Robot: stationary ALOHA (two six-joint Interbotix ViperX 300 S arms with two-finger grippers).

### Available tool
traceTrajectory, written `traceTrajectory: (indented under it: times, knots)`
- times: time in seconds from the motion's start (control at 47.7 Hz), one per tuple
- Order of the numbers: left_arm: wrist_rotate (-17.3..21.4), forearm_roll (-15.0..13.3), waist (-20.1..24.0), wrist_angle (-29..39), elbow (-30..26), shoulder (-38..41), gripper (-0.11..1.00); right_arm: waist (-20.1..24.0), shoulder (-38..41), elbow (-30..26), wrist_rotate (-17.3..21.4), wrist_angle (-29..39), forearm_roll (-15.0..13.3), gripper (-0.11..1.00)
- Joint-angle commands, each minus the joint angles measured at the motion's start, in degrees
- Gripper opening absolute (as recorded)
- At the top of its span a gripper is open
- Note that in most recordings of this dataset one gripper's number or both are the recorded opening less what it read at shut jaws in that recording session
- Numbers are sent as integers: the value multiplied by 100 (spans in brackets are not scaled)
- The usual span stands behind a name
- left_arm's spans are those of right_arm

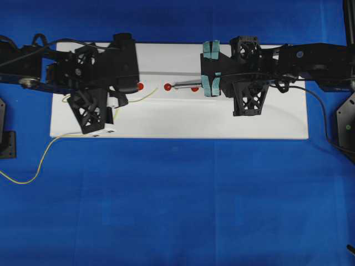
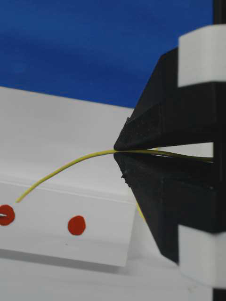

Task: Touch the tip of the soldering iron to the tip of the solder at the mark.
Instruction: 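Retract both grippers from the strip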

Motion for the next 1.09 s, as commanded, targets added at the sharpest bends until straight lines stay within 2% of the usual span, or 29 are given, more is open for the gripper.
traceTrajectory:
  times: [0.0, 0.105, 0.272, 0.566, 0.755, 1.069]
  knots:
    - [0, 9, -9, -79, -18, -176, 2, -9, -70, -167, -9, -26, -18, 6]
    - [0, 9, -9, -88, 0, -185, 2, -9, -220, -185, -9, 0, -35, 6]
    - [-9, 9, -18, -88, 18, -193, 2, -26, -879, -62, -18, 132, -123, 6]
    - [-18, 9, -9, -88, 88, -246, 2, -123, -2065, 642, 53, 158, -114, 6]
    - [-26, 9, -9, -97, 97, -255, 2, -123, -2206, 747, 316, 211, -132, 6]
    - [-26, 9, -18, -448, -158, 79, 2, -141, -2373, 853, 343, 237, -141, 6]
